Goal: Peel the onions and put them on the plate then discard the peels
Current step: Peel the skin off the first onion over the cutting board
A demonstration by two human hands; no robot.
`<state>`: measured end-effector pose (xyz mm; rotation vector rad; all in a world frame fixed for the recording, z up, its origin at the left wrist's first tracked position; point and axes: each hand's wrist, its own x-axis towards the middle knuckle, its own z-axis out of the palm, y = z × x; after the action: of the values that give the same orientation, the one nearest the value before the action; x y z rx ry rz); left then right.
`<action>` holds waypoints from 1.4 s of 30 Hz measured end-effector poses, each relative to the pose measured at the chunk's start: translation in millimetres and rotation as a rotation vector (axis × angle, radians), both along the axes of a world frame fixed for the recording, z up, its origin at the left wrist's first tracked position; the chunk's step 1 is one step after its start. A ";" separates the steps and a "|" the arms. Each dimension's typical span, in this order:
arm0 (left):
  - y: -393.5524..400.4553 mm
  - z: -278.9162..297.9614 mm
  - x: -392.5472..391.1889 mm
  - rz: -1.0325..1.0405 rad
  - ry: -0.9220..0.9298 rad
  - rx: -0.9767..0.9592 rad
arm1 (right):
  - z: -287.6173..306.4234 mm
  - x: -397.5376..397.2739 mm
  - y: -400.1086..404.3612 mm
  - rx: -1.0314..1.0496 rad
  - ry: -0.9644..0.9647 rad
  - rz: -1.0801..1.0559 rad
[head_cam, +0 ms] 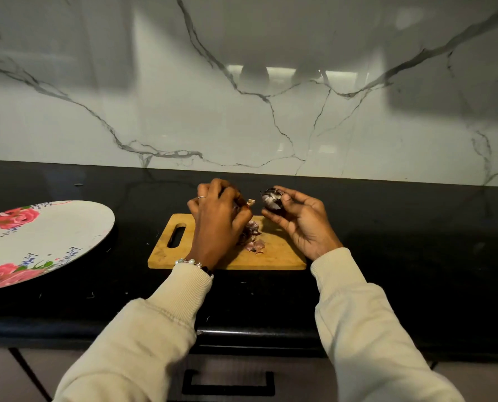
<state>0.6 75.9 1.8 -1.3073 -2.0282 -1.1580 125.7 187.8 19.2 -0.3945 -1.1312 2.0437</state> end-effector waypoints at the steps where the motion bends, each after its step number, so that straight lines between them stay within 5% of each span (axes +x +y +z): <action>1: -0.3 0.7 0.2 0.012 -0.004 -0.012 | -0.2 0.0 0.5 0.003 -0.003 -0.002; 17: -0.3 0.5 3.2 -0.217 0.121 0.069 | -3.0 -1.4 -2.9 0.119 -0.094 0.068; 42: 0.0 -0.9 6.8 -0.108 0.147 -0.131 | -3.9 -1.4 0.4 0.062 -0.119 0.009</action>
<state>7.4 75.9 0.9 -1.5361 -1.9755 -0.9569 124.3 188.2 15.2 -0.4862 -1.2667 2.0096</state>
